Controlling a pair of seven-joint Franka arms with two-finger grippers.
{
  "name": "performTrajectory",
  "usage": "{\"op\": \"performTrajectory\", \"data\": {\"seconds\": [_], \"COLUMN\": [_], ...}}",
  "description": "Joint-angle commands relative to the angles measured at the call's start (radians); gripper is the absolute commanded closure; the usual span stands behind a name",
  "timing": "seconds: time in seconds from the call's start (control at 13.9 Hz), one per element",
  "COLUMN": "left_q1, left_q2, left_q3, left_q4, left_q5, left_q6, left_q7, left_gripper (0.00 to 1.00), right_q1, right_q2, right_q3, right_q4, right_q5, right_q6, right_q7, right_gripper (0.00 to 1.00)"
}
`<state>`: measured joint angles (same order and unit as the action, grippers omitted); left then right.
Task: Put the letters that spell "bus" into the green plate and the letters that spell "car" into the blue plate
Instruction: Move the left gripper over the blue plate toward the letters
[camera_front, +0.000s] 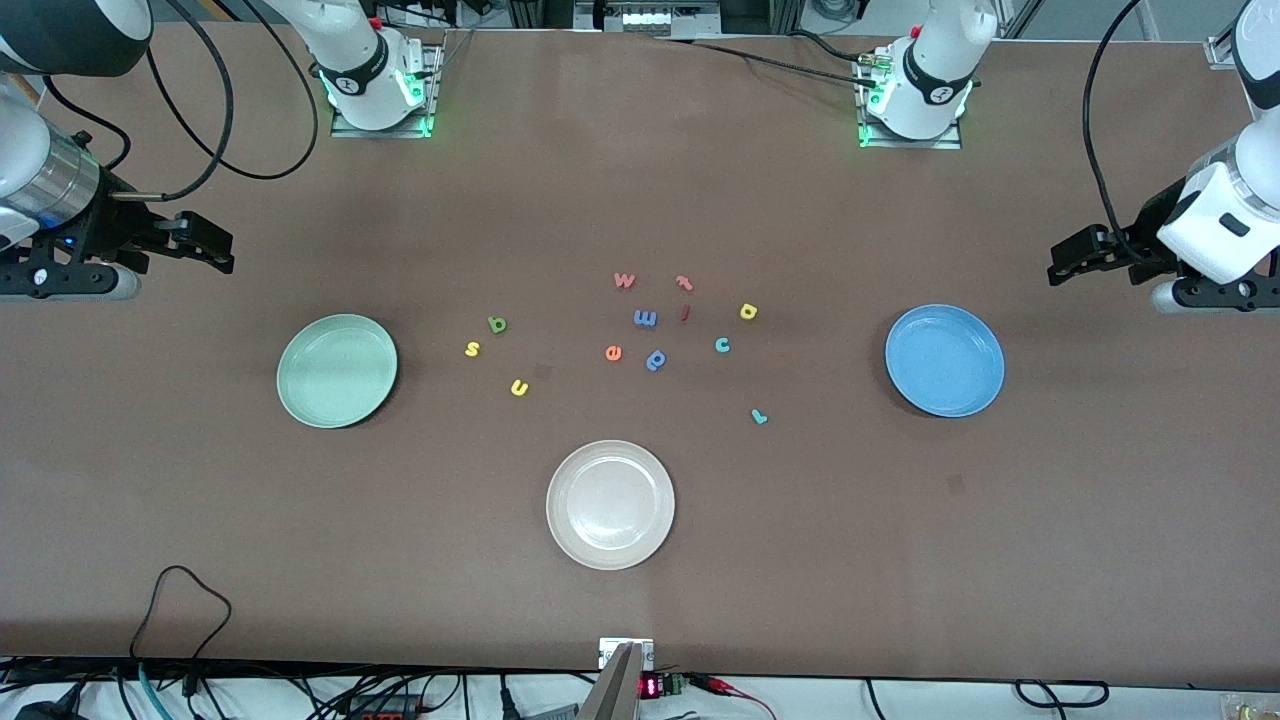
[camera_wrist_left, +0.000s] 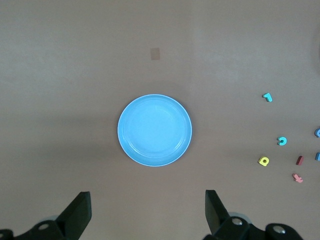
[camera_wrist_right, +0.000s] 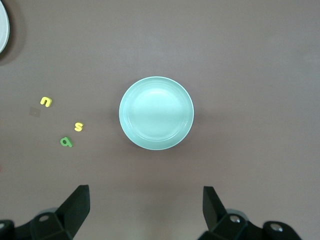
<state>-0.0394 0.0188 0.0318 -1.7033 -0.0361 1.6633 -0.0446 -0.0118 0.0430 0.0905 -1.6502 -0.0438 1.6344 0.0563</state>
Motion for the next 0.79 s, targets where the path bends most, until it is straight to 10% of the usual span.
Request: {"op": "performTrajectory", "data": {"seconds": [0.0,0.72], "left_q1": [0.003,-0.106], "left_q2": [-0.04,0.232], "left_q3": [-0.004,-0.067], "left_q4": [-0.028,-0.013], "left_q5": [0.005,0.004], "left_q6": [-0.013,0.156], "left_q7": [0.017,0.014], "left_gripper": [0.0,0.0], "right_q1": [-0.011,-0.013], "right_q2": [-0.015,0.018], "right_q3": [0.006,0.006], "right_q4": [-0.011,-0.007], "right_q5": [0.004,0.031], "right_q6": [0.008,0.004], "right_q7": [-0.018,-0.058], "right_gripper": [0.0,0.0]}}
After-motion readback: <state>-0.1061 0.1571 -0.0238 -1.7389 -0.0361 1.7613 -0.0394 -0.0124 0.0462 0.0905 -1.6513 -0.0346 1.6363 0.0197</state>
